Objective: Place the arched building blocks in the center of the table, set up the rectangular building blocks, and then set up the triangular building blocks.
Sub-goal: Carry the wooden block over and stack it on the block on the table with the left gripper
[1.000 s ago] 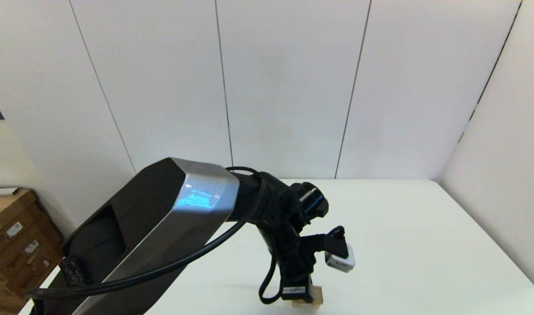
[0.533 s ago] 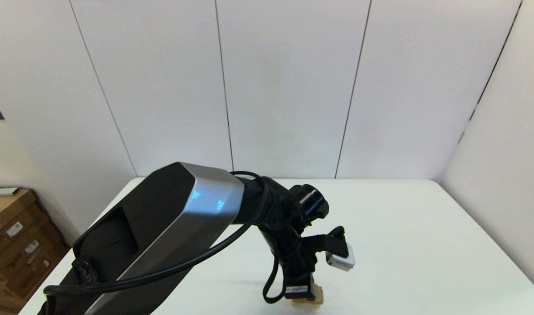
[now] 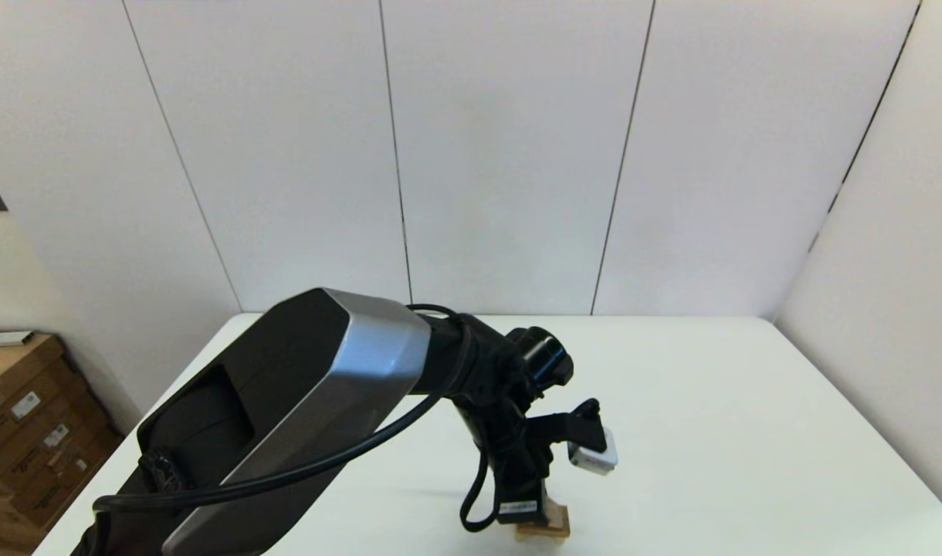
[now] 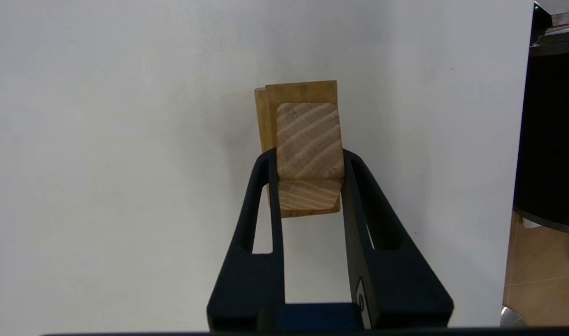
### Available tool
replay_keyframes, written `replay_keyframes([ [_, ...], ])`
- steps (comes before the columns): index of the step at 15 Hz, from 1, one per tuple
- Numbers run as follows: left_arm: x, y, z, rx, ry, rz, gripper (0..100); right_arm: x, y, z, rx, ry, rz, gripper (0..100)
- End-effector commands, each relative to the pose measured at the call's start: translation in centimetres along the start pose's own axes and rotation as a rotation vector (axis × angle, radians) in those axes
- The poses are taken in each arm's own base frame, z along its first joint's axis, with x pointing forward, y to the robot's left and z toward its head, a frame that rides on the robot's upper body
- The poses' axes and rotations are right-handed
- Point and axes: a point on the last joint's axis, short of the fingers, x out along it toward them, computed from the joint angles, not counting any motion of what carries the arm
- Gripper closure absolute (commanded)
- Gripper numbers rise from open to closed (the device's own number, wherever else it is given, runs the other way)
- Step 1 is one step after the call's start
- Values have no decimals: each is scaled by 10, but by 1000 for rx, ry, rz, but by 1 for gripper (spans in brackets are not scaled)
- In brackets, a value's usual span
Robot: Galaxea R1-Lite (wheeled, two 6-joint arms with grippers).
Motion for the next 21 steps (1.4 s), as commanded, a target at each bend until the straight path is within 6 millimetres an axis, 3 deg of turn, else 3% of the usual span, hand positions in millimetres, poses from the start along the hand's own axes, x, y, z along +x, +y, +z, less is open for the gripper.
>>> replay_keyframes([
  [1, -2, 1, 0, 3, -3, 2, 100, 0, 0, 0, -1, 2, 1, 0],
  [21, 0, 1, 1, 3, -10, 8, 100, 0, 0, 0, -1, 0, 1, 0],
])
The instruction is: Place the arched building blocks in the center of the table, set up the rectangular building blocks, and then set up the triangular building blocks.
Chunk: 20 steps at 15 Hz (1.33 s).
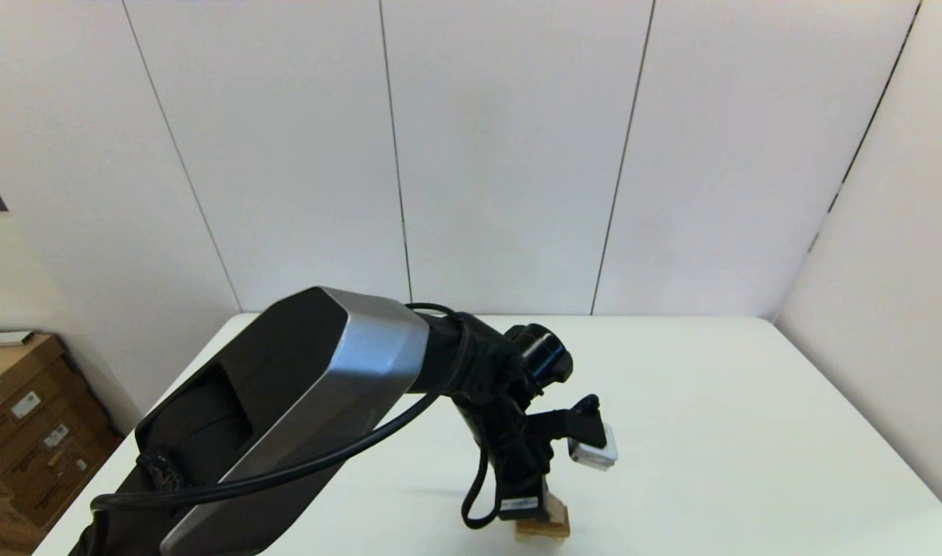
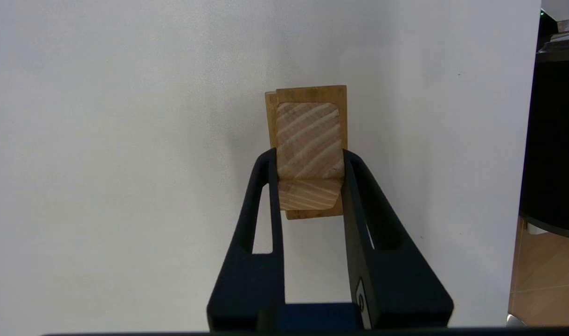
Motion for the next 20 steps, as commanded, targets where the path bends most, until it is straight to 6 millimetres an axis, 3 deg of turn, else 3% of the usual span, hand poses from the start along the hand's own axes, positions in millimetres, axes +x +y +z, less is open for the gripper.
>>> replay_keyframes([
  [1, 1, 0, -1, 3, 2, -5, 100, 0, 0, 0, -1, 2, 1, 0],
  [12, -1, -1, 0, 1, 0, -3, 100, 0, 0, 0, -1, 2, 1, 0],
  [13, -1, -1, 0, 1, 3, -1, 0, 0, 0, 0, -1, 2, 1, 0],
  [20, -8, 1, 5, 1, -16, 21, 0, 0, 0, 0, -1, 2, 1, 0],
])
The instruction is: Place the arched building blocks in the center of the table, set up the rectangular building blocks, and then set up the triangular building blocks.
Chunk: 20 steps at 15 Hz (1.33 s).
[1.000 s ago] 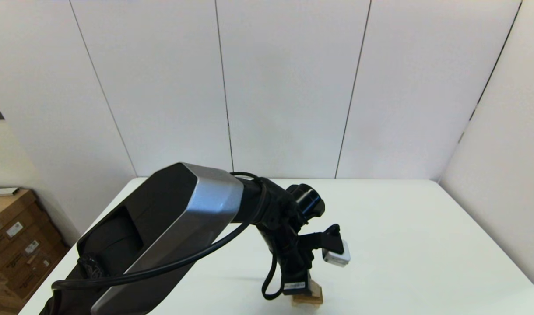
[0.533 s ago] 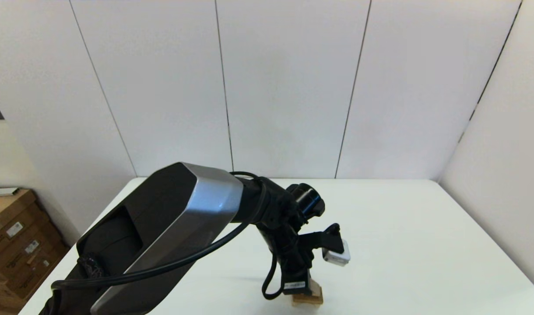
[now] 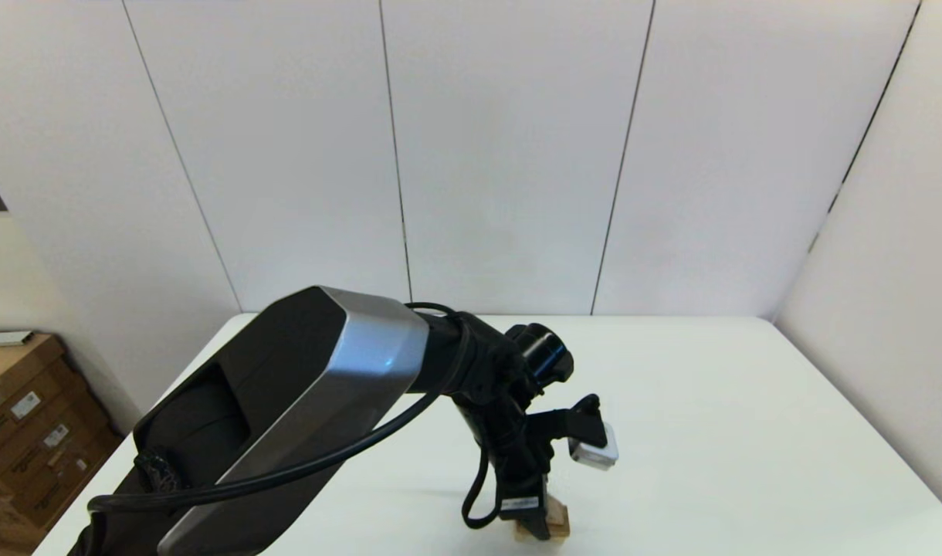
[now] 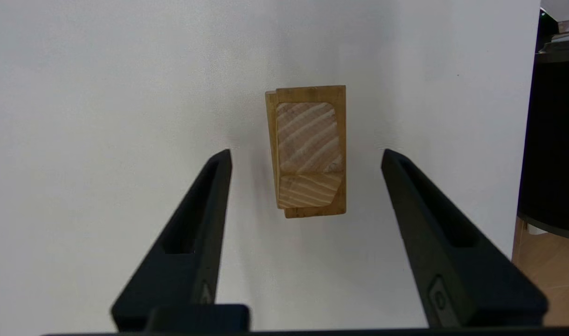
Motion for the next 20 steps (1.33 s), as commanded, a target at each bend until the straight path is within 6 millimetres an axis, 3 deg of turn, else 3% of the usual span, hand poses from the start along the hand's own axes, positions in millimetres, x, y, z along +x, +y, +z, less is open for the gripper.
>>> replay_keyframes([
  [1, -13, 5, 8, 8, -36, 37, 0, 0, 0, 0, 0, 2, 1, 0],
  [4, -45, 10, 14, -24, -94, 99, 0, 0, 0, 0, 0, 2, 1, 0],
  [6, -78, 6, 13, -38, -124, 139, 0, 0, 0, 0, 0, 2, 1, 0],
  [8, -123, 1, 11, -63, -180, 206, 0, 0, 0, 0, 0, 2, 1, 0],
  [9, -172, -12, 11, -103, -247, 281, 0, 0, 0, 0, -1, 0, 1, 0],
  [10, -205, -26, 9, -134, -293, 326, 0, 0, 0, 0, 0, 2, 1, 0],
  [12, -264, -65, -8, -208, -342, 382, 0, 0, 0, 0, -1, 0, 1, 0],
  [15, -331, -141, -56, -300, -414, 506, 0, 0, 0, 0, -1, 0, 1, 0],
  [18, -373, -223, -82, -381, -567, 619, 0, 0, 0, 0, -1, 0, 1, 0],
  [20, -388, -276, -101, -394, -622, 762, 0, 0, 0, 0, 0, 2, 1, 0],
])
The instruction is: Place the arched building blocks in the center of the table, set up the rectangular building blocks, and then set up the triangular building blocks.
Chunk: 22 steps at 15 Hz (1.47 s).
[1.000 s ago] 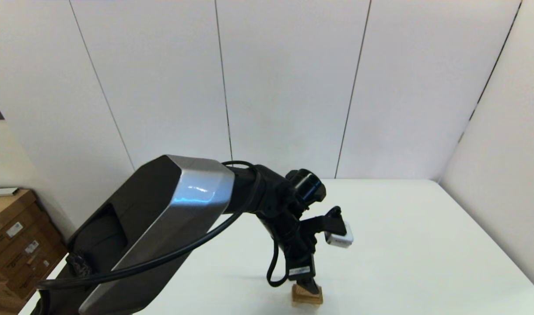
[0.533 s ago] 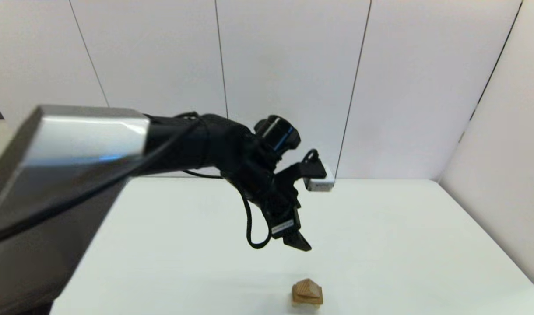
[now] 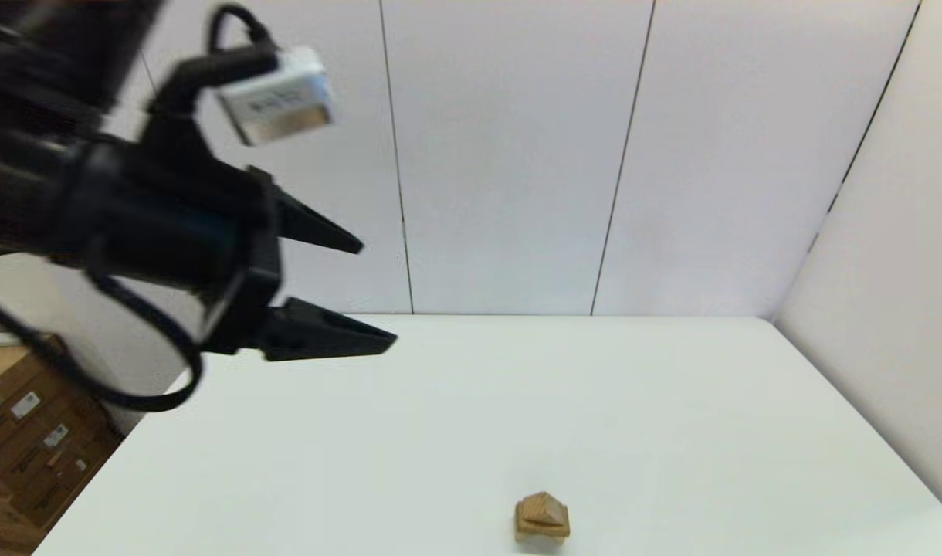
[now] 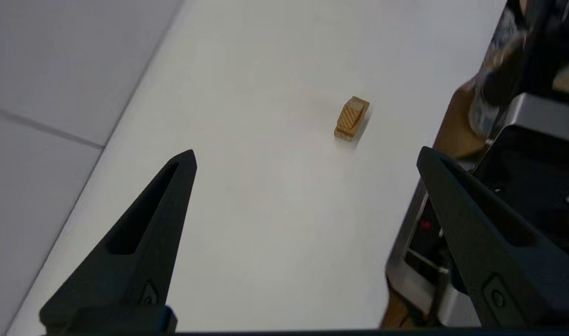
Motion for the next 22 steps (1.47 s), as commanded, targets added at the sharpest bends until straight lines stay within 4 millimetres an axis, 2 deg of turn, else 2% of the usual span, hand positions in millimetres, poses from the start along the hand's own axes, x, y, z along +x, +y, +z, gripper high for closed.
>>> replay_keyframes([
  [1, -139, -73, -47, -63, -225, 285, 0, 0, 0, 0, -1, 0, 1, 0],
  [2, -154, -84, -58, -75, -249, 358, 0, 0, 0, 0, 0, 1, 1, 0],
  [3, -161, -89, -64, -86, -256, 406, 0, 0, 0, 0, -1, 0, 1, 0],
  [4, -172, -106, -80, -129, -264, 516, 0, 0, 0, 0, 0, 1, 1, 0],
  [6, -180, -138, -107, -212, -317, 615, 0, 0, 0, 0, -1, 0, 1, 0],
  [8, -182, -167, -132, -261, -379, 673, 0, 0, 0, 0, 0, 1, 1, 0],
  [11, -169, -201, -172, -302, -421, 734, 0, 0, 0, 0, 0, 1, 1, 0],
  [12, -164, -204, -180, -331, -407, 736, 0, 0, 0, 0, 0, 1, 1, 0],
  [14, -164, -203, -181, -439, -431, 762, 0, 0, 0, 0, 0, 1, 1, 0],
  [17, -162, -196, -176, -449, -418, 766, 0, 0, 0, 0, 0, 1, 1, 0],
  [19, -157, -200, -175, -450, -409, 815, 0, 0, 0, 0, 0, 1, 1, 0],
  [22, -146, -211, -194, -430, -406, 844, 0, 0, 0, 0, -1, 0, 1, 0],
])
